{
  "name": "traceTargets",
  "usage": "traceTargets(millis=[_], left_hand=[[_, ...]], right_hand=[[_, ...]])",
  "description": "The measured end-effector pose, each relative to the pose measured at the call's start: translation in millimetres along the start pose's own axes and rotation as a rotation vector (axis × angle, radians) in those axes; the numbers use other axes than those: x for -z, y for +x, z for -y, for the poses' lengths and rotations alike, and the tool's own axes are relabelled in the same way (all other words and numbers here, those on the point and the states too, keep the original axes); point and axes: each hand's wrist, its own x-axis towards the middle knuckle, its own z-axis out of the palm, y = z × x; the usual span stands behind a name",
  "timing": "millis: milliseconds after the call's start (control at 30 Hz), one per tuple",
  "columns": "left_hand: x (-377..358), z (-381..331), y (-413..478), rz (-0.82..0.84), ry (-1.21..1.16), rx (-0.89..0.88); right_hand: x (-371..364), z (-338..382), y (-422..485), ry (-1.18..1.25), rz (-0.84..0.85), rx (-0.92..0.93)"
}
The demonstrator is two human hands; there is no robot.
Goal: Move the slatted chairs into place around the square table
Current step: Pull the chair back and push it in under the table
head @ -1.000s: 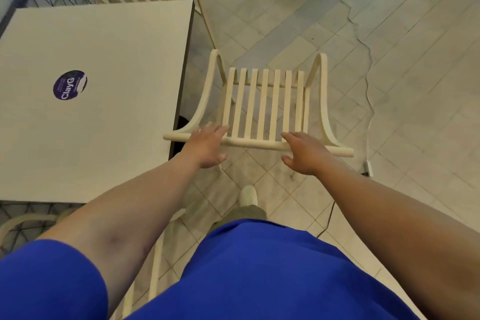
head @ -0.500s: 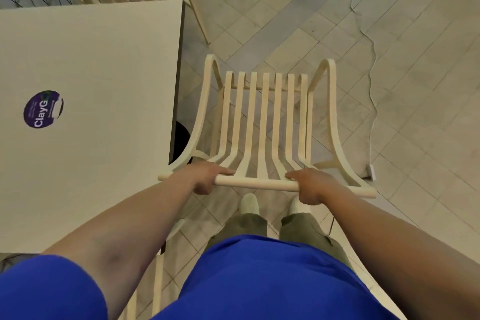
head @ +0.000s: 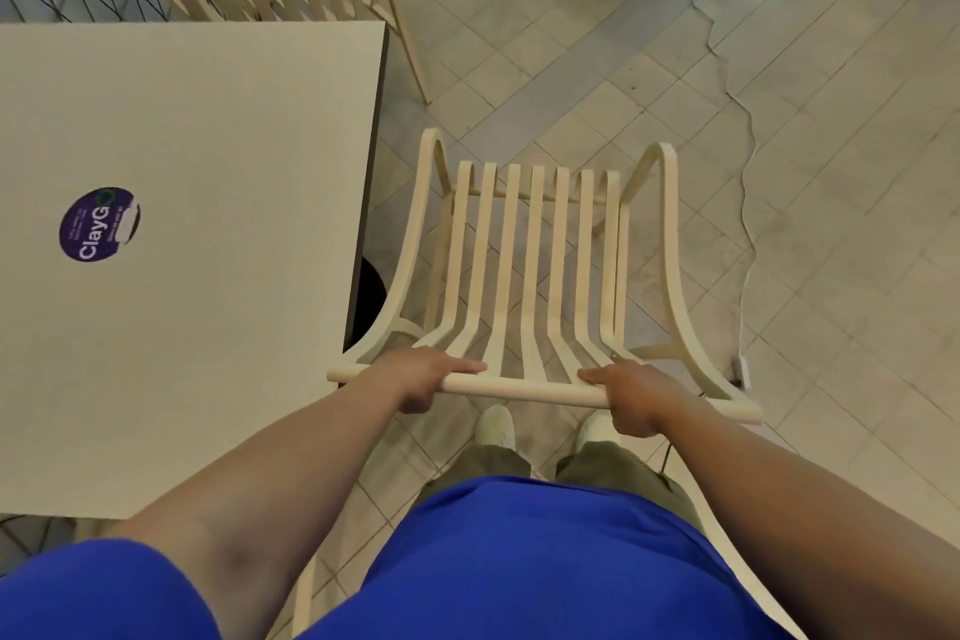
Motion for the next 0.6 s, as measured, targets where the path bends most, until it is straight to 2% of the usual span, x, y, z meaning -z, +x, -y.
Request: traceTargets(millis=[600], left_hand=[[-12,-85,21,-0.053,-0.228,0.164]], right_hand=[[55,-85,24,-0.224,0.027,0.115]])
